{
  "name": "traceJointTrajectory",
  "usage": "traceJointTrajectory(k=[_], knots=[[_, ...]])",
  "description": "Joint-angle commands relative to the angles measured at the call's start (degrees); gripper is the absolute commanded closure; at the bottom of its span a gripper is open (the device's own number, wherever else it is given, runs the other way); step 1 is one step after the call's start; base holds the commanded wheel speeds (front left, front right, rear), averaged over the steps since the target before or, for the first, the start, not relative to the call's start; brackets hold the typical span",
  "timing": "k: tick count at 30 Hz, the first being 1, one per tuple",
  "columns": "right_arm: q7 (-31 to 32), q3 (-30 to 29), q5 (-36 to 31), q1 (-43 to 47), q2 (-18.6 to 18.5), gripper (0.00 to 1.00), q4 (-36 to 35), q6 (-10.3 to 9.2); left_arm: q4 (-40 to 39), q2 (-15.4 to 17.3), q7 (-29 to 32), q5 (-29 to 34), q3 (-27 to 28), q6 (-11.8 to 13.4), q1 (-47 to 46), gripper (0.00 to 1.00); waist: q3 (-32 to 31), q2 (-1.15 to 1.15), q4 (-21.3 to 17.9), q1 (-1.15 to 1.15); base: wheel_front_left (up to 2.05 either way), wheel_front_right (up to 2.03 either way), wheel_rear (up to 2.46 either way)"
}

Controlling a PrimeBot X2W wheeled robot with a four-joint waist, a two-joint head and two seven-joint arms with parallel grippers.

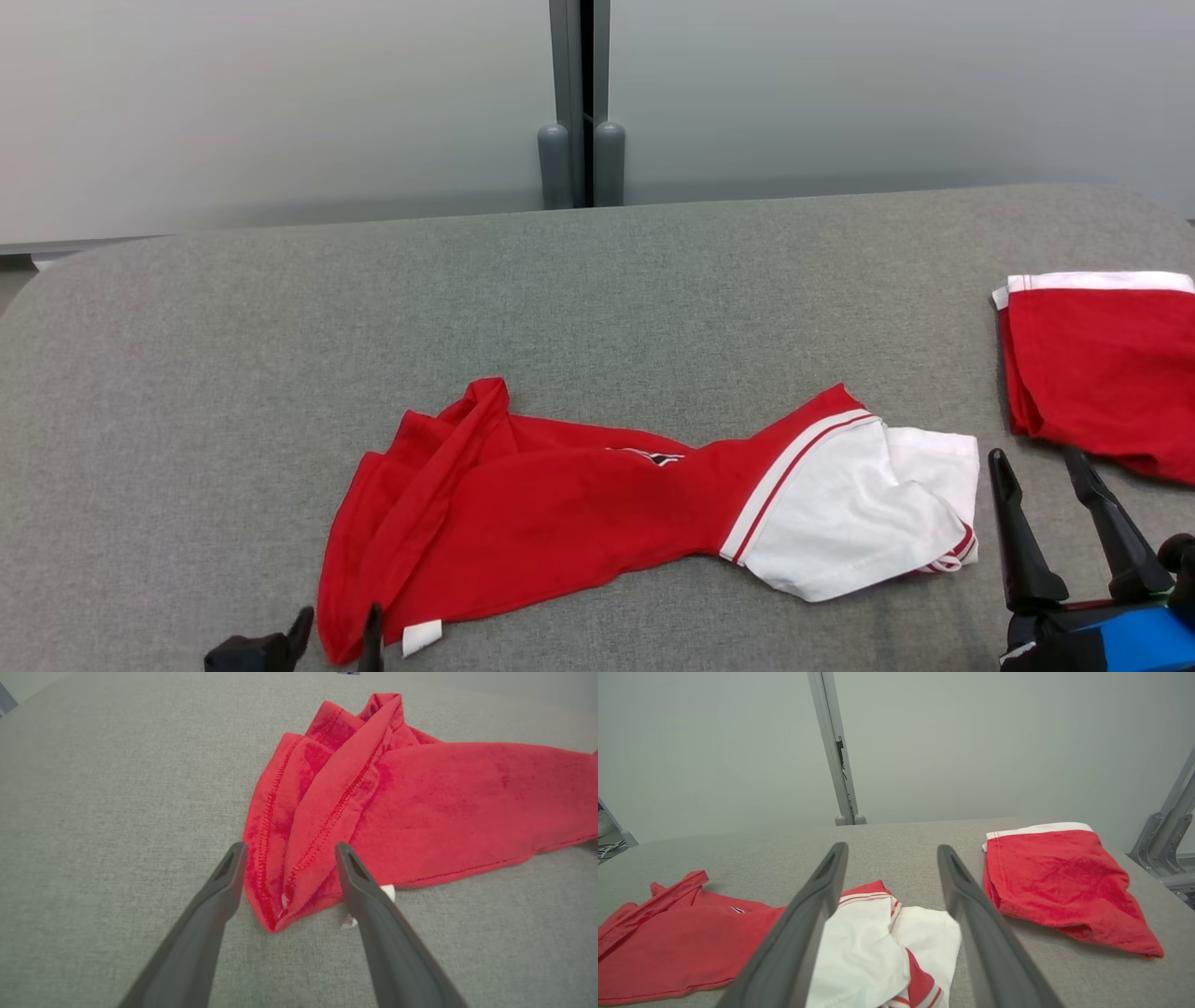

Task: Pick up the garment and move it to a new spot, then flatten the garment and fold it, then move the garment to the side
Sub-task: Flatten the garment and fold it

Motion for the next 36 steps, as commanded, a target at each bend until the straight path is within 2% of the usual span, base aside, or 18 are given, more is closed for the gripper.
traceJointTrajectory(k=[1, 9, 10, 11, 12, 19, 29, 30, 31, 36], knots=[[-0.3, -0.2, 0.2, 0.4, 0.3, 0.0, 0.5, 0.0, 1.8, -0.7, -0.2, -0.8, -0.2, -0.8, 0.0, 0.0, 0.4, 0.0, 0.2, 0.0, 0.0, 0.0, 0.0], [1.0, -0.6, 0.1, 1.1, 0.3, 0.0, 2.4, 0.0, 10.5, -3.0, -1.4, -3.4, 0.1, -4.2, -3.3, 0.0, 1.4, 0.0, 0.3, 0.0, 0.0, 0.0, 0.0], [1.1, -0.5, 0.1, 1.3, 0.2, 0.0, 2.6, -0.01, 11.1, -3.1, -1.4, -3.5, 0.1, -4.5, -3.8, 0.15, 1.7, 0.0, 0.2, 0.0, 0.0, 0.0, 0.0], [1.5, -0.3, 0.0, 1.5, 0.0, 0.0, 2.9, -0.01, 11.7, -3.1, -1.4, -3.7, 0.2, -4.9, -4.3, 0.66, 1.9, 0.0, 0.1, 0.0, 0.0, 0.0, 0.0], [1.8, -0.1, -0.2, 1.8, -0.1, 0.0, 3.3, 0.0, 12.2, -3.1, -1.5, -3.9, 0.2, -5.3, -4.7, 1.0, 2.0, 0.0, 0.0, 0.0, 0.0, 0.0, 0.0], [4.0, 2.0, -0.1, 2.1, -0.4, 0.0, 7.4, 0.0, 15.2, -3.5, -1.9, -4.0, -0.1, -6.7, -6.5, 1.0, 3.7, 0.0, -0.2, 0.0, 0.0, 0.0, 0.0], [3.0, 3.3, 0.1, -2.1, -1.2, 0.0, 12.9, 0.0, 17.6, -4.6, -3.3, -3.8, -0.6, -7.5, -8.8, 1.0, 5.4, 0.0, 0.5, 0.0, 0.0, 0.0, 0.0], [3.0, 3.3, 0.2, -2.2, -1.2, 0.58, 13.1, 0.0, 17.7, -4.7, -3.6, -3.8, -0.6, -7.5, -8.9, 1.0, 5.5, 0.0, 0.5, 0.0, 0.0, 0.0, 0.0], [3.1, 3.4, 0.4, -2.4, -1.2, 1.0, 13.4, 0.0, 17.9, -4.8, -3.8, -3.7, -0.6, -7.4, -9.0, 1.0, 5.5, 0.0, 0.5, 0.0, 0.0, 0.0, 0.0], [2.6, 3.3, 1.1, -3.2, -1.9, 1.0, 13.7, 0.0, 17.5, -4.8, -6.4, -3.3, 0.1, -7.1, -9.9, 1.0, 5.6, 0.0, 0.8, 0.0, 0.0, 0.0, 0.0]])
